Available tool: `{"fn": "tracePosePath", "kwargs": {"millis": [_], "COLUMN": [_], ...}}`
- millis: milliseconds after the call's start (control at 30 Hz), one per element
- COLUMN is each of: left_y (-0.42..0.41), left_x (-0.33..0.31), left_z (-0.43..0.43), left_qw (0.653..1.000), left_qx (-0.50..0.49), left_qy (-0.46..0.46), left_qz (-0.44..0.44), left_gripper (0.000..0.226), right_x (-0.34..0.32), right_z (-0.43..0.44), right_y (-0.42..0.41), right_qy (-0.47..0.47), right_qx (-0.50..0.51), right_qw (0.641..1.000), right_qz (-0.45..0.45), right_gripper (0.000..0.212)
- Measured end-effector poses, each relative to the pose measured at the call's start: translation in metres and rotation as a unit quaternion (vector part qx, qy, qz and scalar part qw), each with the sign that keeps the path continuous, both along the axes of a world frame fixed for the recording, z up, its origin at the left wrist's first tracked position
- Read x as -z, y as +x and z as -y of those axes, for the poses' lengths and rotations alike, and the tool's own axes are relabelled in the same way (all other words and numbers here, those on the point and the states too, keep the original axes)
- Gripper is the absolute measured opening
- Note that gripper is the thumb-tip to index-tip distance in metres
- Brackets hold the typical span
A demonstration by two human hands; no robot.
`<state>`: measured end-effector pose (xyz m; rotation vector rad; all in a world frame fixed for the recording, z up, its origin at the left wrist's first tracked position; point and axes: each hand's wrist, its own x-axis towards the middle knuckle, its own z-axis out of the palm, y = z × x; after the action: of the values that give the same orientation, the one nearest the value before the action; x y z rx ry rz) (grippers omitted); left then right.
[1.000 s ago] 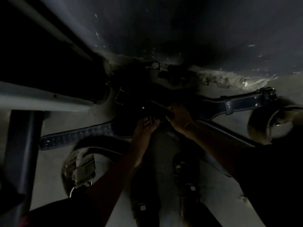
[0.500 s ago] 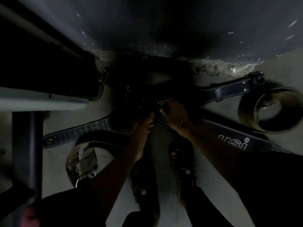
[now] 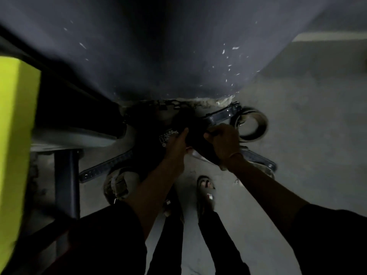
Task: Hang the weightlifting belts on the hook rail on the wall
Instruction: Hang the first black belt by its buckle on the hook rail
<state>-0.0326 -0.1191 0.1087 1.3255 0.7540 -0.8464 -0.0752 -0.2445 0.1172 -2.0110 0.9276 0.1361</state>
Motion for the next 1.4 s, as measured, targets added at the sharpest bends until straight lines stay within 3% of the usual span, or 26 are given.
{"fn": "tracePosePath", "kwargs": {"millis": [167, 233, 333, 433, 633, 800, 1000, 1100, 1233, 1400], "left_y": [-0.006, -0.006, -0.012, -0.021, -0.042, -0.052, -0.050, -0.041, -0.024, -0.017], "left_x": [-0.128, -0.168, -0.222, -0.296, -0.456, -0.564, -0.672, -0.726, -0.780, -0.821], "left_z": [0.009, 0.012, 0.016, 0.019, 0.015, 0.010, -0.012, -0.024, -0.036, -0.038], "left_qw": [0.996, 0.994, 0.988, 0.974, 0.882, 0.827, 0.724, 0.685, 0.639, 0.612], "left_qx": [-0.029, -0.055, -0.082, -0.080, -0.044, -0.051, -0.001, -0.024, -0.056, -0.084], "left_qy": [-0.032, -0.071, -0.090, -0.075, -0.073, -0.107, -0.068, -0.048, -0.047, -0.069], "left_qz": [0.080, 0.066, 0.093, 0.199, 0.463, 0.550, 0.686, 0.726, 0.766, 0.783], "left_gripper": [0.039, 0.043, 0.064, 0.056, 0.033, 0.016, 0.029, 0.028, 0.029, 0.030], "right_x": [-0.114, -0.155, -0.218, -0.281, -0.410, -0.511, -0.640, -0.696, -0.723, -0.662], "right_z": [-0.003, -0.002, 0.002, 0.001, -0.010, -0.021, -0.042, -0.057, -0.073, -0.085], "right_y": [-0.034, -0.043, -0.053, -0.060, -0.077, -0.075, -0.047, -0.037, -0.040, -0.068], "right_qy": [0.018, 0.067, 0.100, 0.133, 0.180, 0.185, 0.118, 0.099, 0.126, 0.115], "right_qx": [0.016, 0.006, -0.027, -0.026, -0.050, -0.114, -0.089, -0.080, -0.069, -0.078], "right_qw": [0.995, 0.986, 0.970, 0.951, 0.924, 0.875, 0.830, 0.812, 0.789, 0.832], "right_qz": [0.099, 0.149, 0.219, 0.278, 0.334, 0.433, 0.538, 0.569, 0.597, 0.536], "right_gripper": [0.014, 0.002, 0.015, 0.029, 0.034, 0.034, 0.034, 0.028, 0.010, 0.027]}}
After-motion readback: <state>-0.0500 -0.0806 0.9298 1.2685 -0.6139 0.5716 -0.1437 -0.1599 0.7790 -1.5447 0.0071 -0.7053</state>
